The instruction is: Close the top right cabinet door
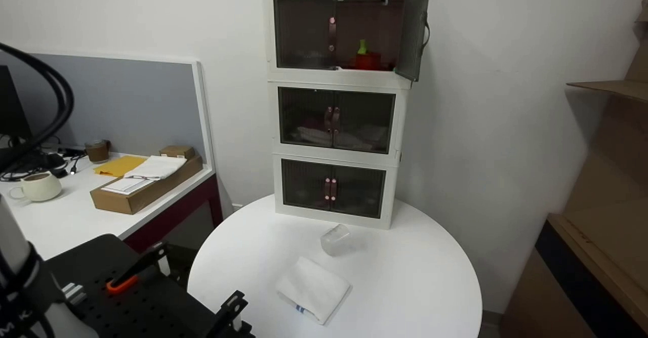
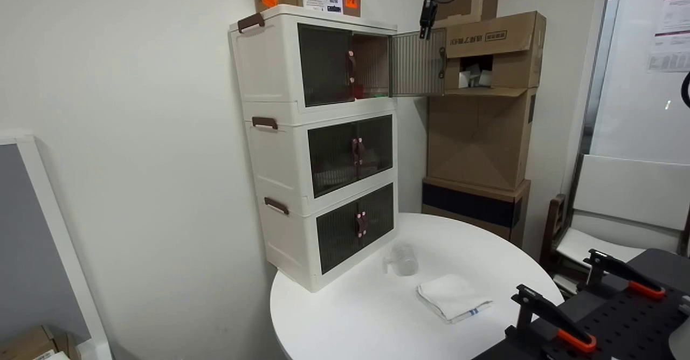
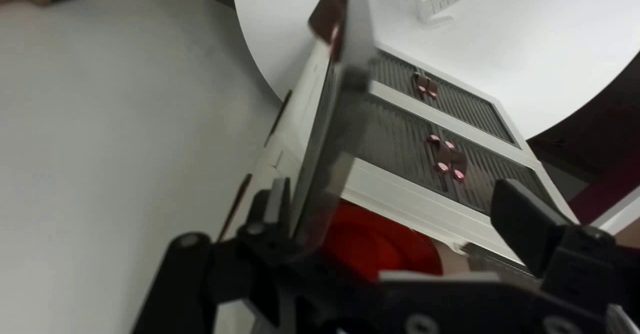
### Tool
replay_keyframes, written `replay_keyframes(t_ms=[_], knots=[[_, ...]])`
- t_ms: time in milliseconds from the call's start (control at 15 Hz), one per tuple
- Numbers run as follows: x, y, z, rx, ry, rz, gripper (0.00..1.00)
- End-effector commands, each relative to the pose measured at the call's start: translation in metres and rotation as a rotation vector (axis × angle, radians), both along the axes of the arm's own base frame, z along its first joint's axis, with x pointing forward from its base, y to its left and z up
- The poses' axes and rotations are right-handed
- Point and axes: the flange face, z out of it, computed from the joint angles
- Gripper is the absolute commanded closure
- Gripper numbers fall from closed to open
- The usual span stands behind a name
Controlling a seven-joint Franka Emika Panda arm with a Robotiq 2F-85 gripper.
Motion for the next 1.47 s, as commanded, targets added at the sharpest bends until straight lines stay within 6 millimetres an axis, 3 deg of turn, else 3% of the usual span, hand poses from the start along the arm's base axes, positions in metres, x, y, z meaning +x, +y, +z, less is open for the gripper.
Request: replay_keyframes(t_ms=[0, 267, 467, 600, 800, 1133, 1267, 1400], knots=[[-0.025, 0.077, 0.038, 0.051, -0.018, 0.192, 0.00], [-0.056, 0.159, 0.077, 0.115, -0.055, 0.397, 0.00], [-0.074, 0.185, 0.092, 0.180, -0.080, 0.546, 0.00], [-0.080, 0.188, 0.094, 0.234, -0.097, 0.605, 0.00], [-0.083, 0.164, 0.091, 0.250, -0.081, 0.517, 0.00], [-0.102, 0.091, 0.090, 0.137, 0.001, 0.397, 0.00], [-0.109, 0.073, 0.085, 0.115, 0.062, 0.387, 0.00], [-0.101, 0.056, 0.073, 0.050, 0.070, 0.343, 0.00]])
